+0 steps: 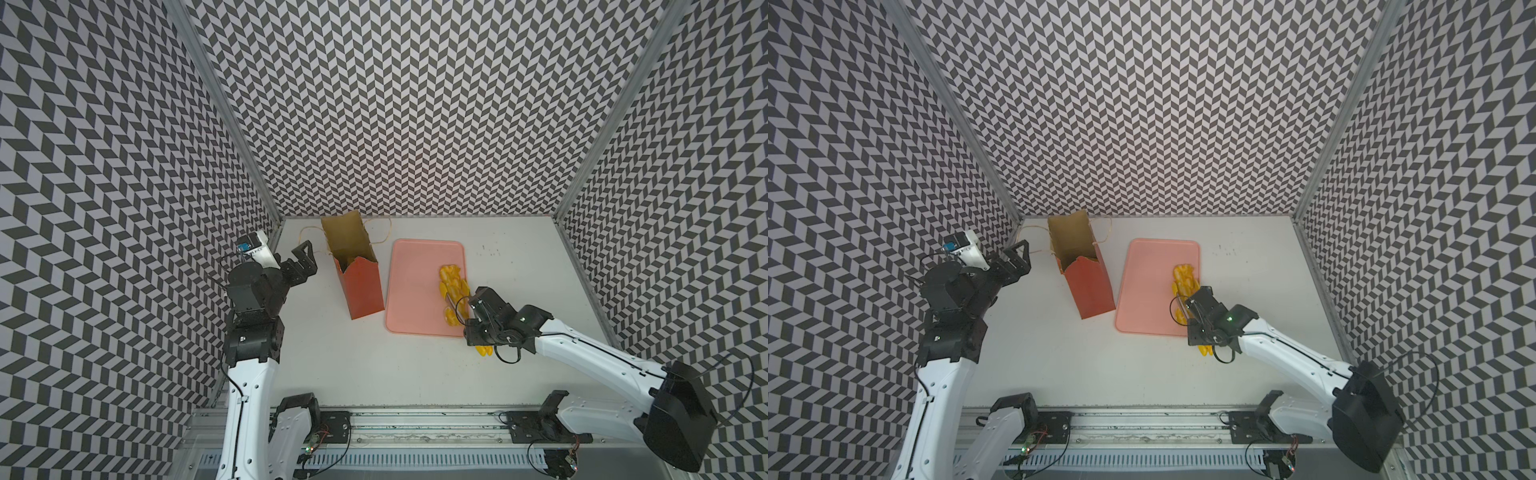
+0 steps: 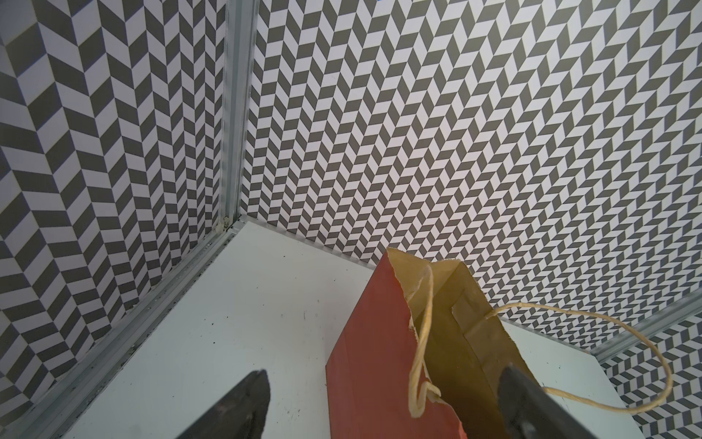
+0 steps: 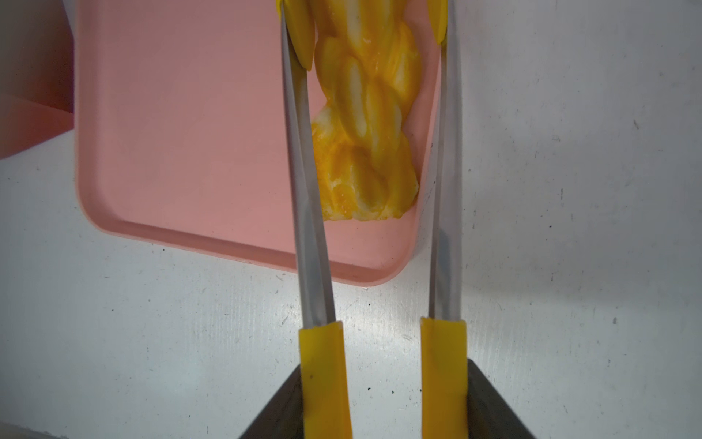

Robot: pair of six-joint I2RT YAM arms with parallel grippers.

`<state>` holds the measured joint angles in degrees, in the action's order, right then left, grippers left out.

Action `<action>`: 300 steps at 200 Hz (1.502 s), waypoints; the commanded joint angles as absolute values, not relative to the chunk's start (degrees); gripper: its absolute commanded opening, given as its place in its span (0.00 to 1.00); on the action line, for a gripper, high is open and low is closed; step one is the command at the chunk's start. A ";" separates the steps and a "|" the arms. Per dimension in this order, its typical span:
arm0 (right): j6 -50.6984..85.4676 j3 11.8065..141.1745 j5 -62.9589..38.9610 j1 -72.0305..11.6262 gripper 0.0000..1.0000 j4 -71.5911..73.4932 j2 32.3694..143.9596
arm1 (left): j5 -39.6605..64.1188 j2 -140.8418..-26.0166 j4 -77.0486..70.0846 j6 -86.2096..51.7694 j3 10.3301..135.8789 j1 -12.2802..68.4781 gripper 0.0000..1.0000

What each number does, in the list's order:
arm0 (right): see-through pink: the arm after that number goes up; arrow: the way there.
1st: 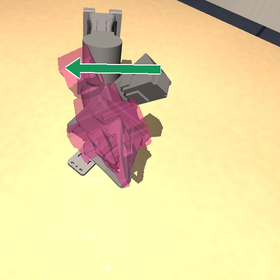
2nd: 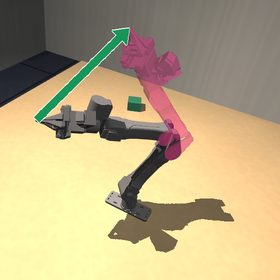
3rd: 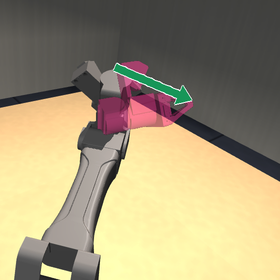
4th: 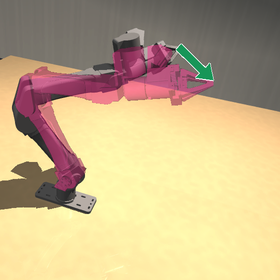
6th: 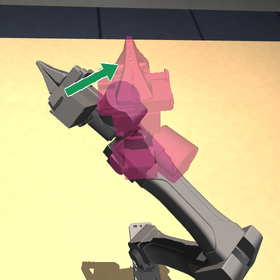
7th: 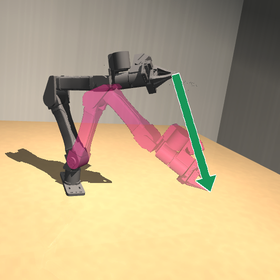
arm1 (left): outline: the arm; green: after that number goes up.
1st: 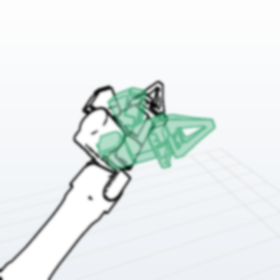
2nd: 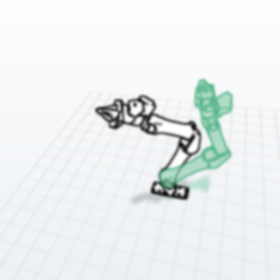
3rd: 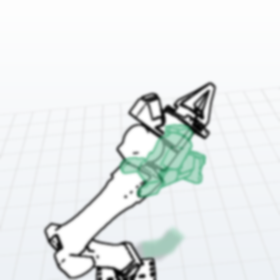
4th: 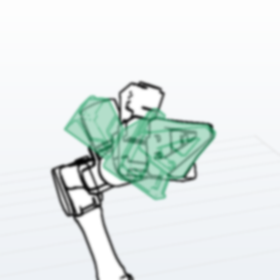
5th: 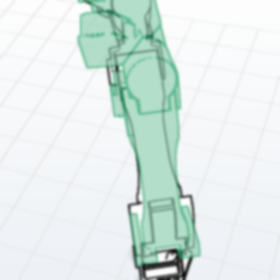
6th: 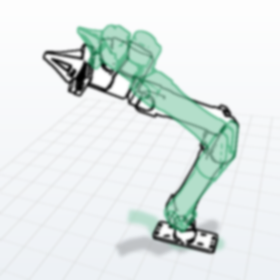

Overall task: Pack bread into a paper bag
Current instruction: Pick up the fake bread from the plate.

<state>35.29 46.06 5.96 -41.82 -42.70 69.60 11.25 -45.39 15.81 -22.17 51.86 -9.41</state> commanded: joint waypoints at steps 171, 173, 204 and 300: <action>30.54 50.70 1.00 -42.01 0.19 -37.56 70.53 | 11.67 -45.09 14.20 -22.24 51.77 -9.79 0.98; 30.44 50.93 1.04 -42.01 0.19 -37.62 70.57 | 11.69 -45.09 14.19 -22.24 51.77 -9.79 0.98; 29.14 55.29 1.49 -42.01 0.19 -38.20 71.23 | 11.69 -45.01 14.20 -22.23 51.68 -9.81 0.98; 22.07 79.00 3.49 -42.01 0.19 -43.39 78.86 | 11.91 -44.96 13.85 -22.24 51.33 -9.82 0.98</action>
<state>25.78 71.79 1.37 -41.82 -45.39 77.78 11.29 -45.39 15.77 -22.17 51.83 -9.43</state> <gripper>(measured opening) 0.440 0.977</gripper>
